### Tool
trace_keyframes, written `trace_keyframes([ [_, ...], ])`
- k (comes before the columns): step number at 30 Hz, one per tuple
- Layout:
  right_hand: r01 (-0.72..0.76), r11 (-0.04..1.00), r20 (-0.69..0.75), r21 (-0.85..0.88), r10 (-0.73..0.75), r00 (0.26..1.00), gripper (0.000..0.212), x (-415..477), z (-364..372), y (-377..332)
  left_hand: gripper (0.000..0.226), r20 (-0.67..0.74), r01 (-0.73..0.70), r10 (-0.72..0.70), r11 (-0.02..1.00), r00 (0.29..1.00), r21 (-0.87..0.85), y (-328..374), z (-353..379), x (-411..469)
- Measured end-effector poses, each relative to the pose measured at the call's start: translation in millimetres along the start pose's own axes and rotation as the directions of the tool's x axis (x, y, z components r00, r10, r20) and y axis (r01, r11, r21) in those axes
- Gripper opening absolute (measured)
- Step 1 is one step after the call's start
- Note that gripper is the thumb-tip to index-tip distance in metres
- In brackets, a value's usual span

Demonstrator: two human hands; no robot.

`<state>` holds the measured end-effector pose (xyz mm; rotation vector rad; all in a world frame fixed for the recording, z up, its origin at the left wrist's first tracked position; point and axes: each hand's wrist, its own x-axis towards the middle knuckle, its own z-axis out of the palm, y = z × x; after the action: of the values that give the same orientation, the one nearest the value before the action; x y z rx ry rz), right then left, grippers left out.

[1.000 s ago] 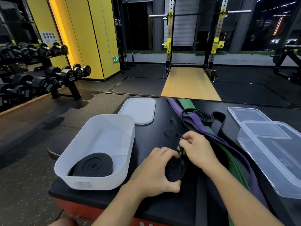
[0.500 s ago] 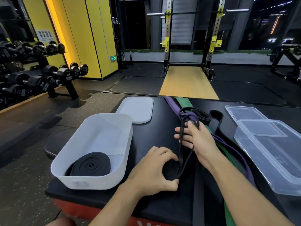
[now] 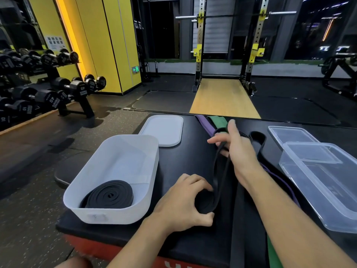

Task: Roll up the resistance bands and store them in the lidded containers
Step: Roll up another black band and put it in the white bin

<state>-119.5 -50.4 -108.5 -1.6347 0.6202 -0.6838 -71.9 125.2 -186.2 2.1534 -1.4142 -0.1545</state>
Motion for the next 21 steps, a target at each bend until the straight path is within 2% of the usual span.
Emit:
trace_keyframes([
  [3,0.032,0.999,-0.082,-0.042,-0.036,0.996,0.064,2.4,0.6,-19.6,0.052,0.004,0.003,-0.003,1.0,1.0,-0.008,-0.1,-0.6,-0.2],
  [5,0.129,0.986,-0.066,-0.104,-0.136,0.988,0.042,2.8,1.5,-26.7,0.053,0.005,0.002,-0.002,1.0,1.0,-0.006,-0.4,-1.0,-0.2],
  [7,0.213,0.964,0.012,-0.158,-0.214,0.977,0.016,3.7,4.1,-33.0,0.053,0.003,0.001,-0.001,1.0,1.0,-0.003,-0.2,-0.9,-0.5],
  [8,0.238,0.96,0.035,-0.145,-0.235,0.971,0.01,3.1,4.3,-36.6,0.053,0.001,0.003,-0.002,1.0,1.0,-0.006,0.0,-0.7,-0.8],
  [10,0.273,0.96,0.023,-0.063,-0.272,0.962,0.021,3.9,3.0,-46.7,0.052,-0.003,0.003,-0.003,1.0,1.0,-0.011,0.4,-1.0,-0.9],
  [12,0.294,0.954,0.04,-0.068,-0.291,0.956,0.028,-0.1,0.7,-61.9,0.052,-0.01,0.004,-0.005,1.0,1.0,-0.014,-0.1,-0.9,-0.9],
  [15,0.244,0.954,0.246,-0.172,-0.198,0.949,0.024,-8.5,-2.4,-73.5,0.053,-0.012,0.003,-0.003,1.0,1.0,-0.012,-0.1,0.1,-0.9],
  [18,0.204,0.884,0.396,-0.421,-0.022,0.918,0.038,-11.7,-6.9,-69.2,0.054,-0.008,0.004,-0.005,1.0,1.0,-0.015,0.1,0.1,-1.2],
  [21,0.218,0.725,0.356,-0.654,0.04,0.934,0.036,-7.2,-9.8,-65.0,0.055,-0.01,0.007,-0.007,1.0,1.0,-0.011,-0.8,-0.2,-0.7],
])
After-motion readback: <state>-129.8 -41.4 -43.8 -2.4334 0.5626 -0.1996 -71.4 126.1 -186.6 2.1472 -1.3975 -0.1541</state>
